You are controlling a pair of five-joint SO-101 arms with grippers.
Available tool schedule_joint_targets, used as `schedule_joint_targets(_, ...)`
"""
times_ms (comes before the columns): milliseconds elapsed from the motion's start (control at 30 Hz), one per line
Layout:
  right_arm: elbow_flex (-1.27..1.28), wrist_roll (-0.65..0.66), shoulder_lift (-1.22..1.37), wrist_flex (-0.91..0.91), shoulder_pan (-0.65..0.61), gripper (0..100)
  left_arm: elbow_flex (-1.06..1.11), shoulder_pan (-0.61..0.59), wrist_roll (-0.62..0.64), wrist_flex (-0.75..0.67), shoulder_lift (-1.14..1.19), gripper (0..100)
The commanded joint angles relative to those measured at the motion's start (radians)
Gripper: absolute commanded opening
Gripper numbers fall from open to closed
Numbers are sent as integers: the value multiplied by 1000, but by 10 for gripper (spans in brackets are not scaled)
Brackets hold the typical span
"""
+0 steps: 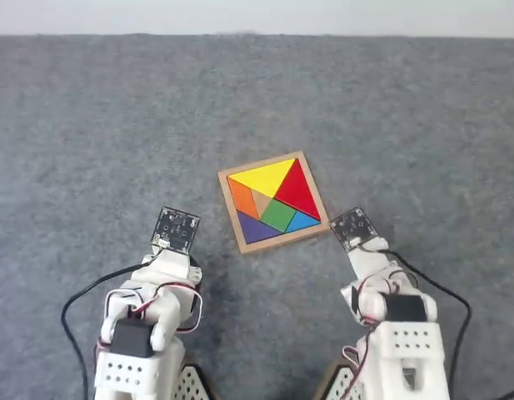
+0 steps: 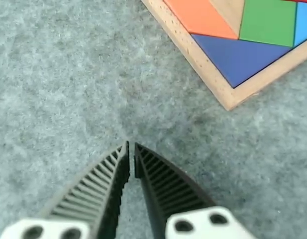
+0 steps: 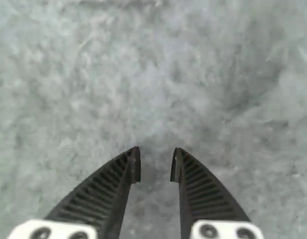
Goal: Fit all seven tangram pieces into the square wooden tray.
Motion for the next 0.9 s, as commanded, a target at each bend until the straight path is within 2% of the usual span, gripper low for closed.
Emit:
schedule_joint_targets(0, 26, -14, -117, -7, 13, 111, -10, -5, -3, 3, -18, 19)
schedule_joint_targets(133, 54, -72, -239, 41, 10, 111, -10, -5, -3, 3, -18, 19)
schedule_joint_targets(267, 110, -72, -371, 70, 10, 111, -10, -5, -3, 3, -18, 19)
schedule_joint_targets(433, 110, -78, -524, 208, 8, 115, -10, -5, -3, 3, -18, 19)
schedule_joint_targets(867, 110, -72, -521, 208, 10, 116, -10, -5, -3, 3, -18, 19)
